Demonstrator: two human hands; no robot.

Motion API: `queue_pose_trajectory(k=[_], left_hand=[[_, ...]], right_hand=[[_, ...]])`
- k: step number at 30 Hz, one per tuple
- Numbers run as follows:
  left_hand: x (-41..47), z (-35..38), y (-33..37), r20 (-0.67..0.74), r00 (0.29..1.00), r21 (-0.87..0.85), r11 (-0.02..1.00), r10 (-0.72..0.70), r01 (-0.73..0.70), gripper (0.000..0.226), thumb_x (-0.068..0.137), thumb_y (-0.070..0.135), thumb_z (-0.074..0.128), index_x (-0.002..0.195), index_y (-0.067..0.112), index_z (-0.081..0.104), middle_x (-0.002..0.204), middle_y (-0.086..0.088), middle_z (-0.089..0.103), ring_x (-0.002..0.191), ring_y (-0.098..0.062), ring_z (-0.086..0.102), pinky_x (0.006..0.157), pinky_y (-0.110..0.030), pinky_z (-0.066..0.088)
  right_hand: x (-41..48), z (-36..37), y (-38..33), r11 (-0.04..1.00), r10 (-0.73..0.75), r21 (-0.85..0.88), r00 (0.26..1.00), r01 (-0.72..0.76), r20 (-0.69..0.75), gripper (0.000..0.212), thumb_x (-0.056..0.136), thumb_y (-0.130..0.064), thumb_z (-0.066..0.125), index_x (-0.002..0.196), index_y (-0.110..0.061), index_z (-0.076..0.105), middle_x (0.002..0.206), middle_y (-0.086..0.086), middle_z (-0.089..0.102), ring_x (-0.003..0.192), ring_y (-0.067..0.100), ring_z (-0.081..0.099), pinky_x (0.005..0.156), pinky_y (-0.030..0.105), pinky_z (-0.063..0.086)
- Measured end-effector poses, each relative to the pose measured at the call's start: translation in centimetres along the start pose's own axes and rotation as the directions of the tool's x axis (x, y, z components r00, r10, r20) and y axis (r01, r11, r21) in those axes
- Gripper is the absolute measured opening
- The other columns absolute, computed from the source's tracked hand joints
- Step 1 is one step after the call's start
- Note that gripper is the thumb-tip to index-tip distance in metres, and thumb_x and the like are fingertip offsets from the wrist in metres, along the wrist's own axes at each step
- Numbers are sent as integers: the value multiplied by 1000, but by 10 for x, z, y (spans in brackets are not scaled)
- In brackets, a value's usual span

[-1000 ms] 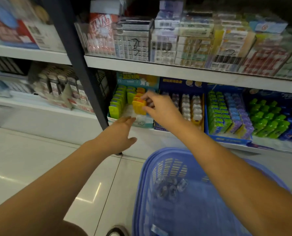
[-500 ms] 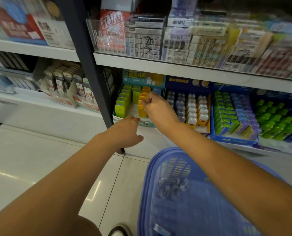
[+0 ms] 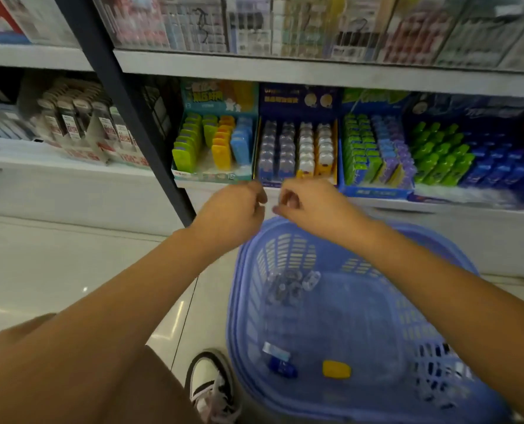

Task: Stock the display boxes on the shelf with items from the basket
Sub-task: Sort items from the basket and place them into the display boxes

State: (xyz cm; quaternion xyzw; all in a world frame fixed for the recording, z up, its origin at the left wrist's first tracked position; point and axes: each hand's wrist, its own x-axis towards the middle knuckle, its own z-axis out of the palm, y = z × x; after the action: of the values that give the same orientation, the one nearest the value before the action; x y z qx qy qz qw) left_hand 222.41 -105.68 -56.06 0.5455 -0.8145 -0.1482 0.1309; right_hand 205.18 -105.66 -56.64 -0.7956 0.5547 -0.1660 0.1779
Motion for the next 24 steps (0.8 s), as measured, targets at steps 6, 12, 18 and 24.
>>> queue_pose_trajectory(k=[6,12,18,24], left_hand=[[-40,123,30,662,749,32,999,8,-39,33,90,15,55,122,12,58,125,-13,59,115,-29,54,87,-29,42],[-68,209,25,871,479,171,981,-105,-96,47,84,10,67,127,1,53,131,-20,53,120,-33,52,101,-37,42],[-87,257,25,872,424,308,947,-244,-88,41,94,20,56,130,1,51,133,-19,51,122,-34,51,102,-42,40],[-84,278,22,885,427,279,945,-184,-172,39,101,12,39,134,-5,45,140,-23,47,129,-34,45,110,-40,35]], right_hand=[[-94,92,81,972,233,-158,640,-173,732,40,82,-21,70,119,-12,59,117,11,62,105,25,58,77,27,43],[-157,165,142,974,227,-184,481,-135,847,59,77,-23,76,126,-8,47,128,16,51,116,32,51,88,33,41],[-185,201,168,973,159,-225,575,45,802,49,94,-23,53,136,-5,35,131,21,45,117,39,49,95,48,45],[-180,216,166,958,79,-232,620,170,780,27,97,-6,35,120,3,46,123,26,49,111,38,51,90,47,40]])
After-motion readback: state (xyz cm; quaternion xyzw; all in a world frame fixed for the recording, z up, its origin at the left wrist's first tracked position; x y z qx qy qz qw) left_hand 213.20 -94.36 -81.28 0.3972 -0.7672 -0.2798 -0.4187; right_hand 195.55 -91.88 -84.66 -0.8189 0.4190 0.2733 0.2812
